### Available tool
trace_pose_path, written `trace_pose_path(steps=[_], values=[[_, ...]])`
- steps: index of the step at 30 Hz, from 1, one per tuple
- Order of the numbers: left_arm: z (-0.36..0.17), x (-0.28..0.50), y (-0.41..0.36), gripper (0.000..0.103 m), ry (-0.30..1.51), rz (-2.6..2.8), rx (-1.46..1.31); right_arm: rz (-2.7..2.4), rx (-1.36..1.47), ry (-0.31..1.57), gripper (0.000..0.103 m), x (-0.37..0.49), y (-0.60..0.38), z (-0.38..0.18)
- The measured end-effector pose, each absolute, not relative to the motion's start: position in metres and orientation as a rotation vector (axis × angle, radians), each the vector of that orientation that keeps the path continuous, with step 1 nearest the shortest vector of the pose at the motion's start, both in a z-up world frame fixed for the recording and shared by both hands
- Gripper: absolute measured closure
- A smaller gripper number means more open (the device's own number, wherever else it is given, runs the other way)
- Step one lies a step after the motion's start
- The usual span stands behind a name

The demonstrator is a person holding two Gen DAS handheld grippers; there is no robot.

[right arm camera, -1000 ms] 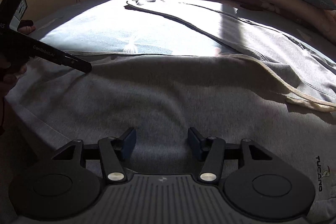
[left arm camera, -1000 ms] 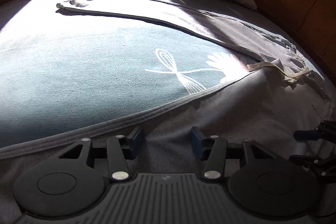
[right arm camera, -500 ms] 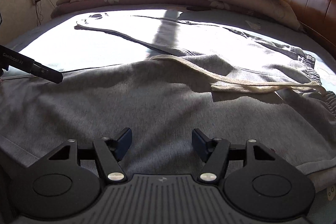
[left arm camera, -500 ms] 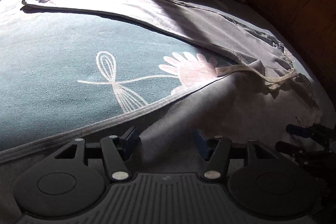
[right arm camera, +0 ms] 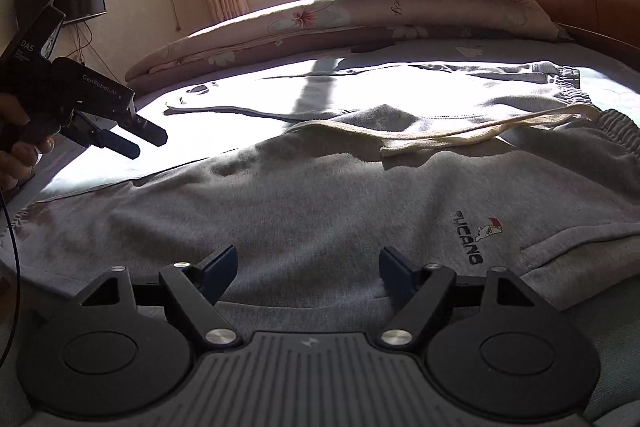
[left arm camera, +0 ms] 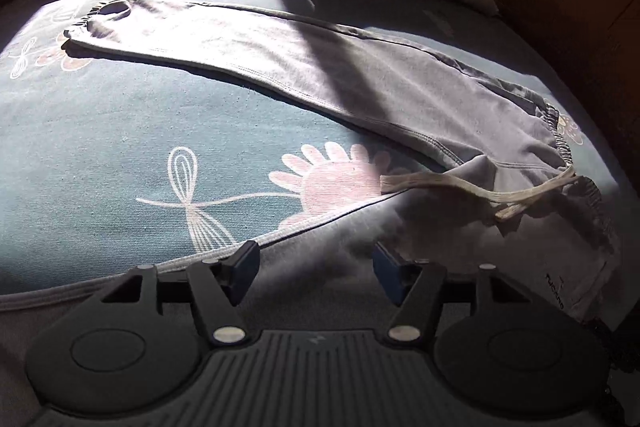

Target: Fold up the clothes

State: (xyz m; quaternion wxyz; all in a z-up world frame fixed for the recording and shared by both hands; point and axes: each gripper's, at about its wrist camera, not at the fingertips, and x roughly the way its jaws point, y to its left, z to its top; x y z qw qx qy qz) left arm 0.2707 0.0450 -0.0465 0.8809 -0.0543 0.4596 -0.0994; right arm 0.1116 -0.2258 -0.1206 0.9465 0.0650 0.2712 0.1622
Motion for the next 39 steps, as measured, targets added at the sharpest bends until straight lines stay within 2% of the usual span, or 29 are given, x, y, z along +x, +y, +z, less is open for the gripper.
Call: trace_pose_path(steps=[3,7,13,16,21,26,30,36,39], values=[[-0.049,0.270,0.017,0.036,0.972,-0.216,-0.103,0.245,0.128,0.457,0.017,0.109,-0.237,-0.115],[-0.069,0.267,-0.020,0.035,0.992,-0.182,-0.066,0.075,0.165,0.555,0.015,0.127,-0.259,-0.122],[-0.102,0.262,-0.036,0.034,0.995,-0.094,-0.032,0.148,0.281,0.566,0.010,0.120,-0.284,-0.129],[-0.108,0.253,-0.034,0.023,0.939,-0.120,-0.041,0.195,0.241,0.579,0.000,0.115,-0.280,-0.132],[-0.109,0.252,-0.038,0.009,0.949,-0.176,-0.027,0.195,0.165,0.581,0.000,0.110,-0.269,-0.135],[-0.090,0.242,-0.019,0.009,0.903,-0.275,-0.120,0.138,-0.090,0.582,0.000,0.103,-0.238,-0.142],[-0.072,0.234,0.009,0.008,0.815,-0.342,-0.144,0.075,-0.049,0.579,0.000,0.096,-0.233,-0.131],[-0.079,0.239,0.025,0.008,0.761,-0.366,-0.099,0.142,-0.122,0.567,0.000,0.124,-0.174,-0.111],[-0.091,0.242,0.038,0.008,0.757,-0.379,-0.141,0.179,-0.216,0.665,0.000,0.140,-0.141,-0.123]])
